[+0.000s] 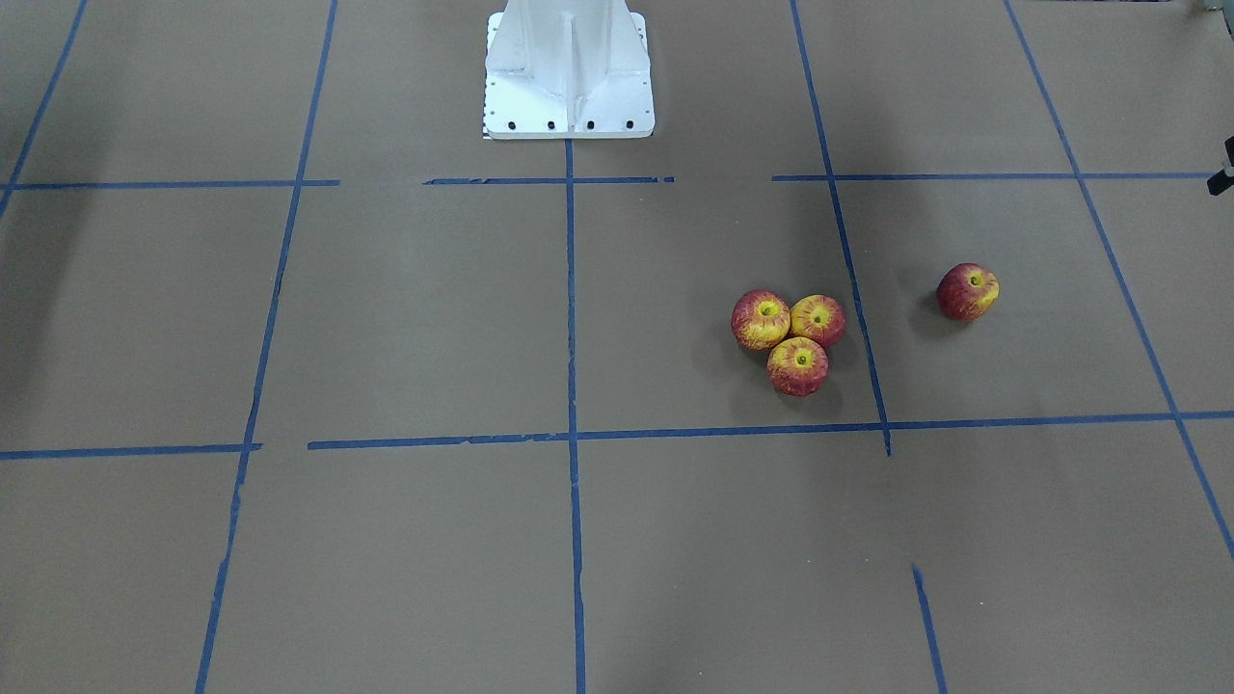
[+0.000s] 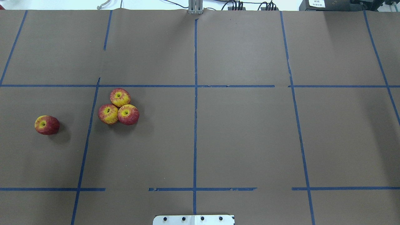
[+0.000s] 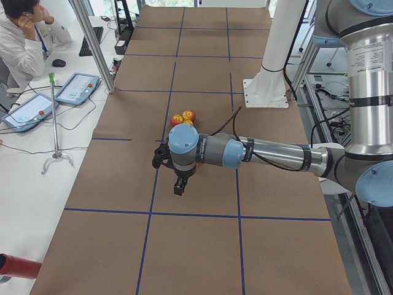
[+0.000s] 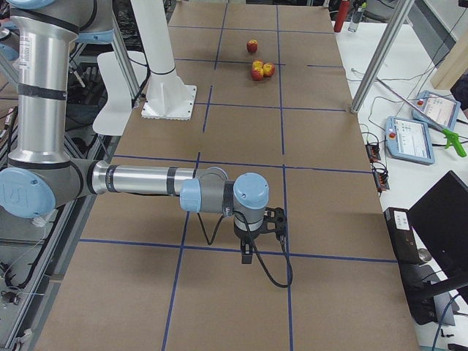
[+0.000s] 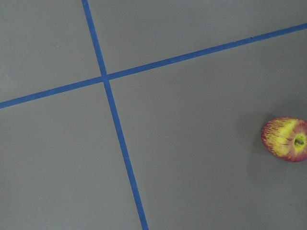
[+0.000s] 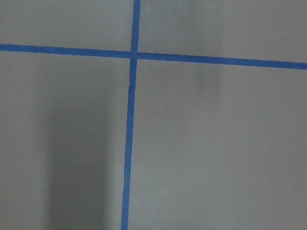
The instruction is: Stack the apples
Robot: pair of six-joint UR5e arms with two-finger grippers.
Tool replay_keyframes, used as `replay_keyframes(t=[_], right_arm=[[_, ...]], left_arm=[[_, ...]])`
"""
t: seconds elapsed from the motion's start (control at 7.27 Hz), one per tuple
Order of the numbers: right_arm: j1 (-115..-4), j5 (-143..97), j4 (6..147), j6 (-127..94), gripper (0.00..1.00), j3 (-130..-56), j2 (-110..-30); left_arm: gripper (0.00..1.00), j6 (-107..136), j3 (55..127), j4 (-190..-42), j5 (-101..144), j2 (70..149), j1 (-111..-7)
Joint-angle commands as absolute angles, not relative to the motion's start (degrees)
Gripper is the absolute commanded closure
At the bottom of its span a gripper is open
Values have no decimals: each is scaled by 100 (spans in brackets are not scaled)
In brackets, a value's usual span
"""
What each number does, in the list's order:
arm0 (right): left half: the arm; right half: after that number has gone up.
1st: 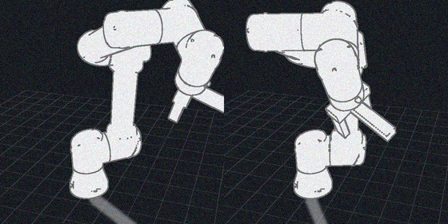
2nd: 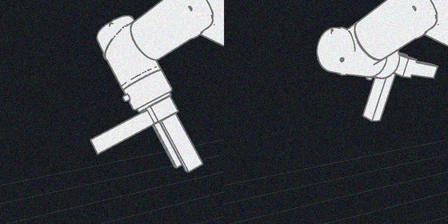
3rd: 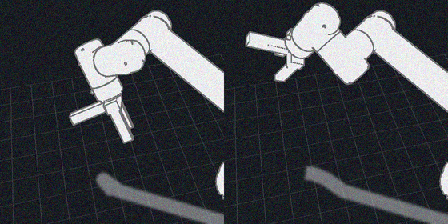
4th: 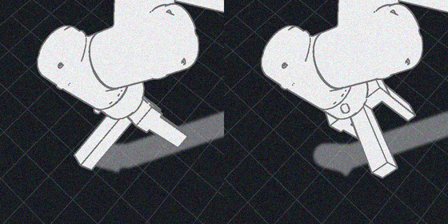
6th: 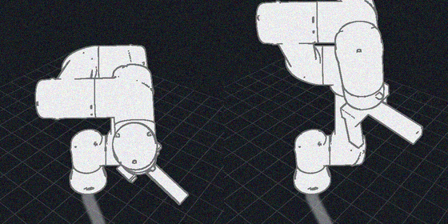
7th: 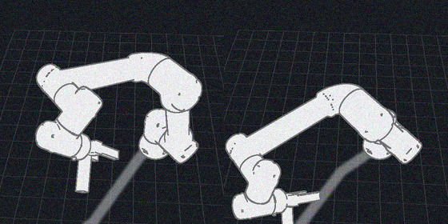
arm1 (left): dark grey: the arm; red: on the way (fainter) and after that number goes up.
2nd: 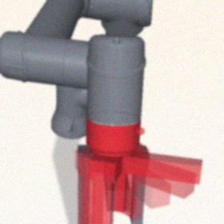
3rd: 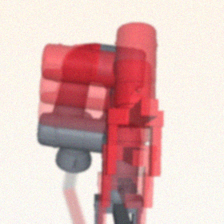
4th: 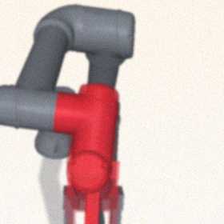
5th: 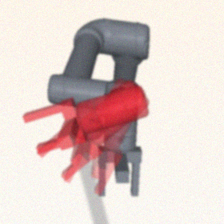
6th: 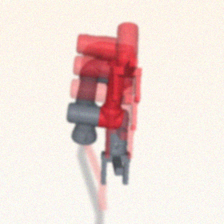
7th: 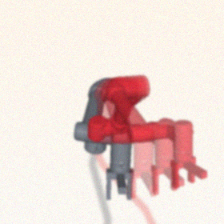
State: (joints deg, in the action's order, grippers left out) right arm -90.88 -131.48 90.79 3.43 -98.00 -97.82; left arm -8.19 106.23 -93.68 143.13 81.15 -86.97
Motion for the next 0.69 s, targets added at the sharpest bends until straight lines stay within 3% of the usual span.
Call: replay_keyframes(t=[0.0,0.41,0.55], right_arm=[[-9088,-13148,9079,334,0,-9800,-9782],[-9088,-13148,9079,334,0,-9800,-9782],[-9088,-13148,9079,334,0,-9800,-9782]], left_arm=[[0,-286,10529,-10611,14459,8182,-8422],[0,3758,10529,-12466,13079,8244,-6460],[0,4301,10460,-12480,12460,8496,-5842]])
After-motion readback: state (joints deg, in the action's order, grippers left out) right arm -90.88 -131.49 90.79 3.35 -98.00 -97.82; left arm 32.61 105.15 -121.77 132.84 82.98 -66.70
